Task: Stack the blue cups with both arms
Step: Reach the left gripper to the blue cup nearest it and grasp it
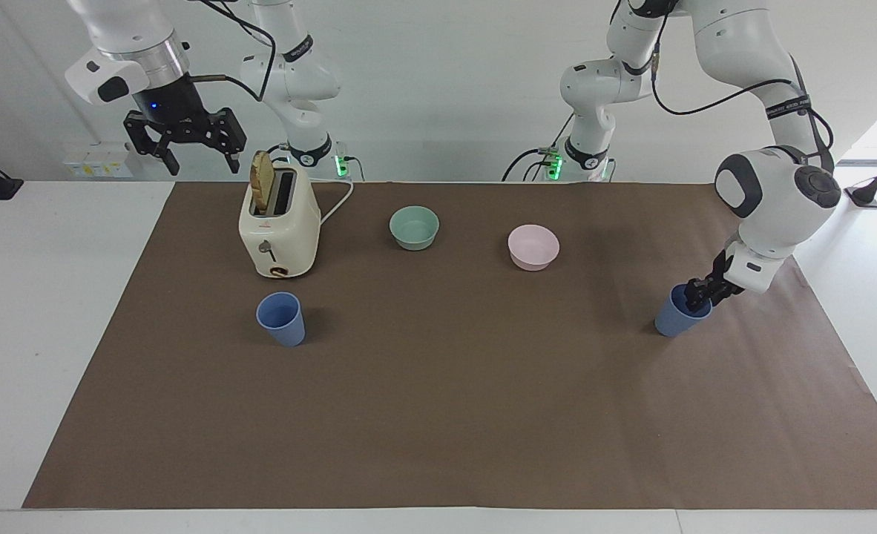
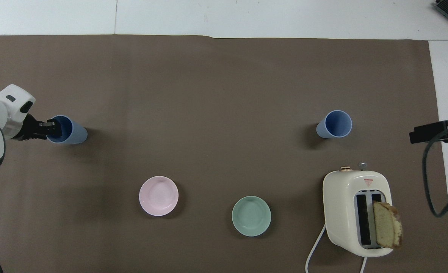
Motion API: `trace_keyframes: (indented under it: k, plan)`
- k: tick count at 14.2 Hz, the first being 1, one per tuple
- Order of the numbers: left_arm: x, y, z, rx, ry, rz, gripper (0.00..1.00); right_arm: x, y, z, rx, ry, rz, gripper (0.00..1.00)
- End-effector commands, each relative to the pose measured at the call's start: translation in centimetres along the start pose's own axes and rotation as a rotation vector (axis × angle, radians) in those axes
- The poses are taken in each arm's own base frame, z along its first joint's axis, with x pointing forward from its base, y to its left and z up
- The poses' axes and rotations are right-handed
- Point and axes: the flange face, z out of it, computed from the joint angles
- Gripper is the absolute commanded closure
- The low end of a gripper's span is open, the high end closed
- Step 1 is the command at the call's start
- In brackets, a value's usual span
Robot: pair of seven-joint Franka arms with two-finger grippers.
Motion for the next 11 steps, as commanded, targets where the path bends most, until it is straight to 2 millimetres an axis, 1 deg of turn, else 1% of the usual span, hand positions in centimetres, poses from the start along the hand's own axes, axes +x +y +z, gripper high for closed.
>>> trace_keyframes:
  k: [1,3,4,5,7,9,10,11]
  plan:
    - [0.1,0.2,-0.6,-0.005,0.022,-0.006,1.00,-0.6,0.2,-0.1,-0.001,0.000,0.011,0.00]
    - [1.5,0.1,-2.1,-0.006,0.044,-0.010,1.00,-0.6,0.2,-0.1,-0.001,0.000,0.011,0.00]
    - [2.2,0.4,-3.4,-0.008,0.051,-0.004,1.00,-0.6,0.2,-0.1,-0.001,0.000,0.011,0.00]
    - [2.7,0.7,-5.2,-0.010,0.063,-0.004,1.00,-0.6,0.2,-0.1,-0.001,0.000,0.011,0.00]
    - [3.3,2.2,-8.7,-0.019,0.084,0.011,1.00,-0.6,0.2,-0.1,-0.001,0.000,0.011,0.00]
    - [3.2,4.6,-11.8,-0.028,0.089,-0.011,1.00,-0.6,0.2,-0.1,-0.001,0.000,0.011,0.00]
    - [2.8,7.2,-12.8,-0.036,0.087,-0.020,1.00,-0.6,0.2,-0.1,-0.001,0.000,0.011,0.00]
    - [2.4,9.3,-13.7,-0.043,0.090,-0.056,1.00,-0.6,0.2,-0.1,-0.001,0.000,0.011,0.00]
